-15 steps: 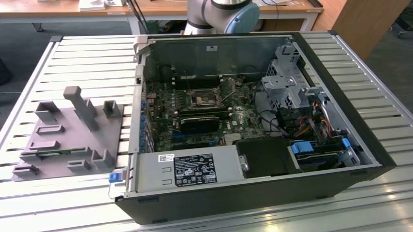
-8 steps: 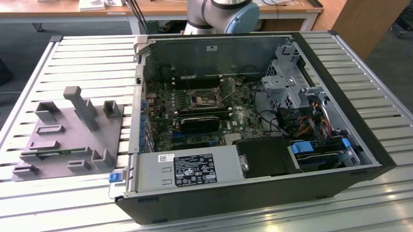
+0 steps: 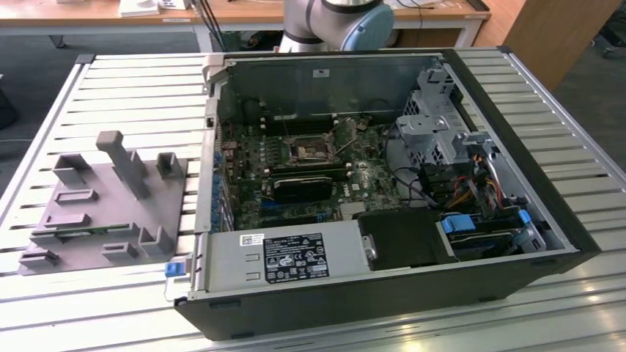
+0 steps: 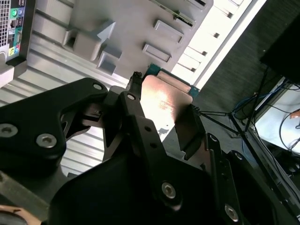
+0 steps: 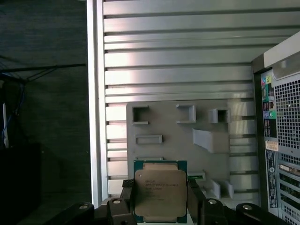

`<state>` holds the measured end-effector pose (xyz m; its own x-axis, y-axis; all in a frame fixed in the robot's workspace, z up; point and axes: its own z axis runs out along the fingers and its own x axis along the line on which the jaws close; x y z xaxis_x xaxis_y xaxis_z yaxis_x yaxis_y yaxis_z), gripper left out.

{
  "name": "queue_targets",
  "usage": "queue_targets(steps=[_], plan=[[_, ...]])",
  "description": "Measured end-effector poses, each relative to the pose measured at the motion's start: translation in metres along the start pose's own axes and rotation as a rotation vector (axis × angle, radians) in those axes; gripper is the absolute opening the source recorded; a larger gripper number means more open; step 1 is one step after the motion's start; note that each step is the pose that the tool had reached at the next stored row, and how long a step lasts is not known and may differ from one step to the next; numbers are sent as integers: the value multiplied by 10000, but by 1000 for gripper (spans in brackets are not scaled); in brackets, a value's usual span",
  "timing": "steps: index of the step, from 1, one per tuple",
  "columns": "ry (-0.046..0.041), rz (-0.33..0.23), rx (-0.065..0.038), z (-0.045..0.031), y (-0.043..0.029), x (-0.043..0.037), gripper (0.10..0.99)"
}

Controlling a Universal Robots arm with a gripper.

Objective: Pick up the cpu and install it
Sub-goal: 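Pick up the cpu and move it towards the insertion slot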

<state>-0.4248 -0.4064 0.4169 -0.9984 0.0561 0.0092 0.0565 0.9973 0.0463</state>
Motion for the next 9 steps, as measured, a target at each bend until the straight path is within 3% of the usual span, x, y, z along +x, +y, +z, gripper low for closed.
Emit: queue_targets(steps=[9], plan=[[3,0,-50,-1,9,-149,537]])
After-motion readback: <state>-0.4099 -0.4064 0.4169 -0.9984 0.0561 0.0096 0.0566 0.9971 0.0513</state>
